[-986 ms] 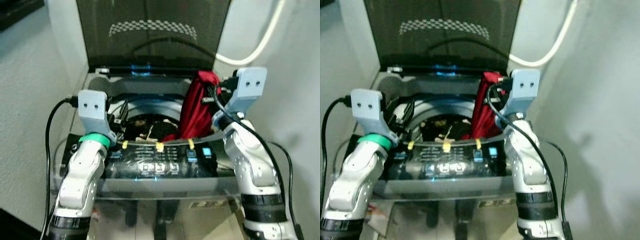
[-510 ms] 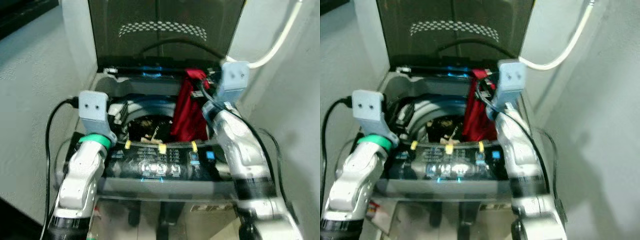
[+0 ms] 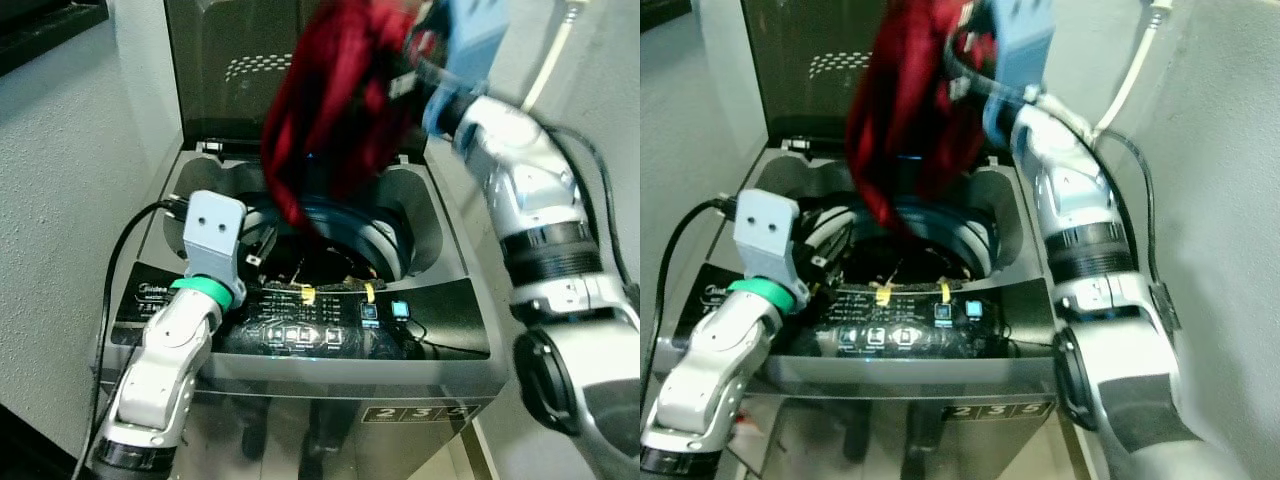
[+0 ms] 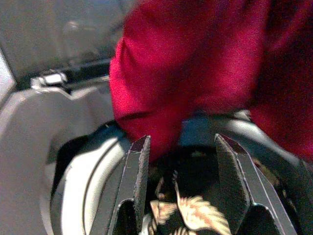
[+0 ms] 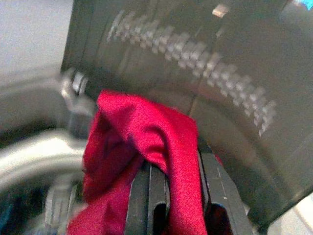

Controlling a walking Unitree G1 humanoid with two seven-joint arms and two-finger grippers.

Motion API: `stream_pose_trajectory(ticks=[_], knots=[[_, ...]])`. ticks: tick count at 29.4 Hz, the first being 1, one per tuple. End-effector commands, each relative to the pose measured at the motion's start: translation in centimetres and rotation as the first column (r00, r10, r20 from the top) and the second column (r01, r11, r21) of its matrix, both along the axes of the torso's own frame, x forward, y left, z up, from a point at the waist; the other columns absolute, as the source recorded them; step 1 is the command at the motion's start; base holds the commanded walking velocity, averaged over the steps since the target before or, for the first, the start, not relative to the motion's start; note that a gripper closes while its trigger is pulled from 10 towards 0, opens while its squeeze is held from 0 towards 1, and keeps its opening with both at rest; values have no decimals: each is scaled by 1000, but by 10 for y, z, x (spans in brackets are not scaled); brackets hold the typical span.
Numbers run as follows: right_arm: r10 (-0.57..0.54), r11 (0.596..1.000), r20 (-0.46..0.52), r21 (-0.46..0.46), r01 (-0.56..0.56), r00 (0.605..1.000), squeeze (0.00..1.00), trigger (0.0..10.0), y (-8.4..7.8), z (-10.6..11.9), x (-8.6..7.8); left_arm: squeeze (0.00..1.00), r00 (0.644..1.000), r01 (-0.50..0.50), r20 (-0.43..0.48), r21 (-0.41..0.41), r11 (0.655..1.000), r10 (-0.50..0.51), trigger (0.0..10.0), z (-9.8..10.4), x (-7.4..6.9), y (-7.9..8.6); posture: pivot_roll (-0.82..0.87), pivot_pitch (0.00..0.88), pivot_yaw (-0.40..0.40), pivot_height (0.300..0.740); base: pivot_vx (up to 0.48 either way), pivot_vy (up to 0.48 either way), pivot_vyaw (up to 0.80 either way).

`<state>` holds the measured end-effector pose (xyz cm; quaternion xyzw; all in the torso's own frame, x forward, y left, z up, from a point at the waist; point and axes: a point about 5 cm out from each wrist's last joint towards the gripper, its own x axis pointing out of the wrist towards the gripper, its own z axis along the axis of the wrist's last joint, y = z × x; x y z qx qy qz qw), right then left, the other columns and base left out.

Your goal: Clothes washing

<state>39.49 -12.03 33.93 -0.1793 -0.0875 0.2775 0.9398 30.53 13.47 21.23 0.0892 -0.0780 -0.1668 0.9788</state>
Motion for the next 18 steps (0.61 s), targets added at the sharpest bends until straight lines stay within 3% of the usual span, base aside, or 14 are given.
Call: stream_pose_trajectory(ticks=[1,2,5,6,7,8,17,18], knots=[[23,999,-15,-36,-23,1000,0,10000,0,-1,-2,0,999,25,-32,7,1000,-25,10000,-3,-2,-3,59,25,13,740,0,0,0],[48,991,-79,-118,-57,996,0,10000,-2,-17,-4,0,995,60,-83,55,997,-55,10000,-1,-2,-3,55,25,20,740,0,0,0],[61,984,-124,-160,-80,990,0,10000,-3,-27,-3,0,989,73,-130,68,995,-64,10000,5,0,-2,52,26,29,740,0,0,0],[69,978,-156,-186,-98,985,624,10000,-3,-35,-3,0,987,77,-150,74,994,-65,10000,14,3,-2,49,27,35,740,0,0,0],[69,978,-156,-186,-98,985,624,10000,-3,-35,-3,0,987,77,-150,74,994,-65,10000,14,3,-2,49,27,35,740,0,0,0],[73,974,-172,-198,-108,982,1000,10000,-4,-38,-3,0,986,77,-155,74,994,-65,10000,20,4,-2,49,27,35,740,0,0,0],[107,967,-191,-207,-147,976,1000,10000,-6,-38,-7,0,987,93,-135,43,995,-87,10000,30,3,-6,49,27,33,740,0,0,0],[92,972,-183,-196,-128,979,0,10000,-7,-35,-6,0,987,94,-133,44,995,-87,10000,30,2,-6,53,27,32,740,0,0,0]])
